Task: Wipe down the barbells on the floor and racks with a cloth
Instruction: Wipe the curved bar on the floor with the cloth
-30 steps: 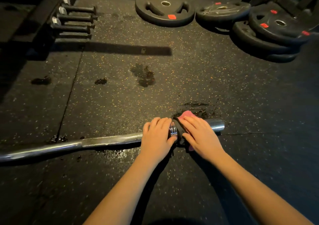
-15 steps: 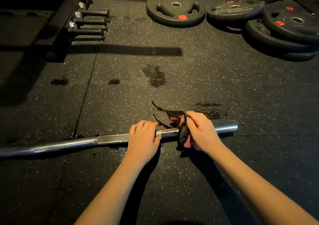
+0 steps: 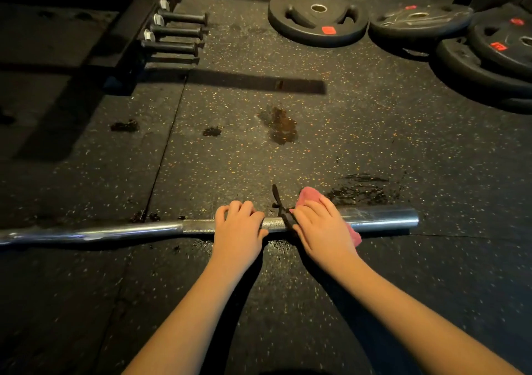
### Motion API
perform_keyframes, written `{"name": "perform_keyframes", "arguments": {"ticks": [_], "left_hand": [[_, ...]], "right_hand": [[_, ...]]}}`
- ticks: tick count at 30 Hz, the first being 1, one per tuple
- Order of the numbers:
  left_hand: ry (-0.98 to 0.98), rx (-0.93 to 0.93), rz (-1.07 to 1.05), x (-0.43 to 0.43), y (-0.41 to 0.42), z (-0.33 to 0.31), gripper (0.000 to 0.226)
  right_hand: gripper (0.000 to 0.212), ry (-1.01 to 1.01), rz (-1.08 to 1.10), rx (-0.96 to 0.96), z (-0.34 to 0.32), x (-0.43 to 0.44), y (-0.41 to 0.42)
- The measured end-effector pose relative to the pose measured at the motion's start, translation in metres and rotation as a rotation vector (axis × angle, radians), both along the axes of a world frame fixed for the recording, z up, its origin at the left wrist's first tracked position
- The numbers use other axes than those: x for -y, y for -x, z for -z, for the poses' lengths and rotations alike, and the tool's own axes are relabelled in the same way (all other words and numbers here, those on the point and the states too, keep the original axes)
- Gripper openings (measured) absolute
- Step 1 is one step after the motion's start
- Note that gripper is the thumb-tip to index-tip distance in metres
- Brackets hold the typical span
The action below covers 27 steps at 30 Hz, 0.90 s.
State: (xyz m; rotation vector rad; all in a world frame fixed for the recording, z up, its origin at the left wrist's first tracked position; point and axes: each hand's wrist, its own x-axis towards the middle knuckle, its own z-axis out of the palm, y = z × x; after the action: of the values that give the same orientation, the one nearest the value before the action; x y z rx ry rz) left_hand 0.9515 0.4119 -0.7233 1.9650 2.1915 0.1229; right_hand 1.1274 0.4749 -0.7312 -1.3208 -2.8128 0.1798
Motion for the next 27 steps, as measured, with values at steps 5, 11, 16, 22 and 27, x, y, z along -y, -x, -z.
{"name": "perform_keyframes", "arguments": {"ticks": [5,11,16,22,27], "left_hand": [[0.025,0.007,0.015,0.001,0.003,-0.004,0.039],[0.122,0.052,-0.134,0.016,0.06,-0.01,0.054],[0.25,0.029,-0.183,0.042,0.101,0.005,0.054],[0.082,0.052,-0.12,0.049,0.112,0.03,0.046],[-0.078,0.053,-0.09,0.051,0.12,0.043,0.038]], "right_hand": [[0.018,0.066,0.259,-0.079,-0.009,-0.013,0.037],[0.042,0.107,-0.099,-0.108,0.012,0.005,0.032],[0.052,0.096,-0.073,-0.12,0.009,0.012,0.058],[0.044,0.134,-0.326,-0.11,0.008,0.003,0.076],[0.049,0.052,-0.252,-0.224,0.018,0.002,0.025]]}}
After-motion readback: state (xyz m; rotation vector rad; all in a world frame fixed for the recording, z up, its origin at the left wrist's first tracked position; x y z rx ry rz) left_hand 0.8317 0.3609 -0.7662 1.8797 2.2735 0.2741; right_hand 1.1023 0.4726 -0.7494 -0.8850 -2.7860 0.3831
